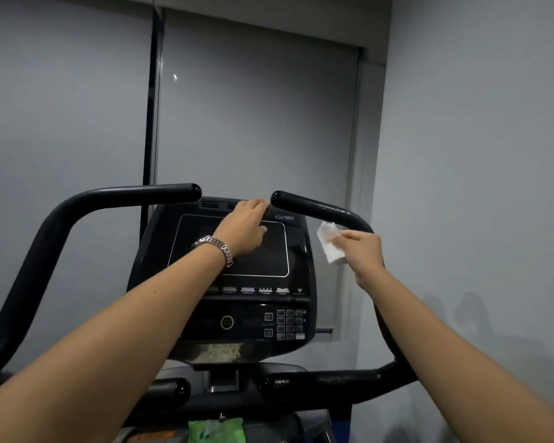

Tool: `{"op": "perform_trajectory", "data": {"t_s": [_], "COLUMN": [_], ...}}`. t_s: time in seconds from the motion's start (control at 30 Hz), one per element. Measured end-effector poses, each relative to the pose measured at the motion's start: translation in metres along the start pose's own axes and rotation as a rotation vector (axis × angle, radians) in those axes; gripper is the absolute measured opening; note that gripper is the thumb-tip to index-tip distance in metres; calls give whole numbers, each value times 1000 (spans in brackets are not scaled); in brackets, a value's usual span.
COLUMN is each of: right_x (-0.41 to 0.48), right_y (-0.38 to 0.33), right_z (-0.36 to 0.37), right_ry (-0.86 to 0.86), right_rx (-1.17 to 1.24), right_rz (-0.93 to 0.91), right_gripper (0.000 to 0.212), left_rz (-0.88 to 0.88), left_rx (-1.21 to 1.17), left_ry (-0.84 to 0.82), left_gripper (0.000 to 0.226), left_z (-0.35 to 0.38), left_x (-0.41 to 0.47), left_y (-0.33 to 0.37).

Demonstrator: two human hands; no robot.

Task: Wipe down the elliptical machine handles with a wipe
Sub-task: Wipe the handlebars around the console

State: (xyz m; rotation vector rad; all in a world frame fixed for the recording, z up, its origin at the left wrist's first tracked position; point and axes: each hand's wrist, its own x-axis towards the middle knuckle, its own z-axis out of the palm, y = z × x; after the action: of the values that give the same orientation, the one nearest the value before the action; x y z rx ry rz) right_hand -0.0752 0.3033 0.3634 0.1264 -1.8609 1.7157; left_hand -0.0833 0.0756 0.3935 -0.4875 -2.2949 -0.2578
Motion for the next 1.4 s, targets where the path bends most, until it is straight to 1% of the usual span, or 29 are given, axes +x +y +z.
{"op": "perform_trajectory", "data": {"t_s": [0.07,0.13,0.2,0.27,0.33,0.5,0.6,0.67,0.73,0.8,0.87,0.97,1.07,1.17,1.27,1.33,1.4], "right_x": [18,30,42,55,66,61,52,52,59,68,69,56,54,59,56,52,51], "right_y": [-9,-21,-31,-36,-34,-21,-3,6,8,1,-9,-5,16,11,-8,-5,10], "right_z": [-1,2,11,25,42,87,88,76,67,68,80,94,86,81,95,102,97], "right_ry": [84,152,193,208,198,85,116,163,195,190,148,94,147,211,199,162,170], "right_rx": [-95,-225,-353,-469,-572,-704,-699,-684,-694,-706,-736,-729,-699,-672,-669,-694,-709], "right_rz": [-141,-341,-567,-733,-829,-958,-1078,-1104,-1042,-949,-919,-997,-1080,-1015,-963,-998,-1068], "right_gripper": [11,12,16,19,24,32,39,44,41,35,36,44,50,48,40,45,46], "left_rz": [49,101,140,161,168,185,199,206,202,196,193,186,173,158,147,143,139], "left_rx": [77,148,194,216,213,185,173,166,149,126,115,98,87,80,79,82,83], "left_ry": [5,11,6,-4,5,62,94,107,114,129,142,149,144,142,138,129,126], "left_gripper": [63,66,66,65,63,62,60,60,58,55,54,54,56,56,56,56,55], "left_z": [0,2,5,9,12,18,21,21,22,22,22,21,22,22,22,20,19], "left_x": [16,25,32,35,36,36,36,36,36,36,36,35,35,35,35,35,36], "left_y": [-7,-10,-10,-11,-12,-14,-13,-12,-11,-9,-8,-9,-9,-7,-4,-5,-5]}}
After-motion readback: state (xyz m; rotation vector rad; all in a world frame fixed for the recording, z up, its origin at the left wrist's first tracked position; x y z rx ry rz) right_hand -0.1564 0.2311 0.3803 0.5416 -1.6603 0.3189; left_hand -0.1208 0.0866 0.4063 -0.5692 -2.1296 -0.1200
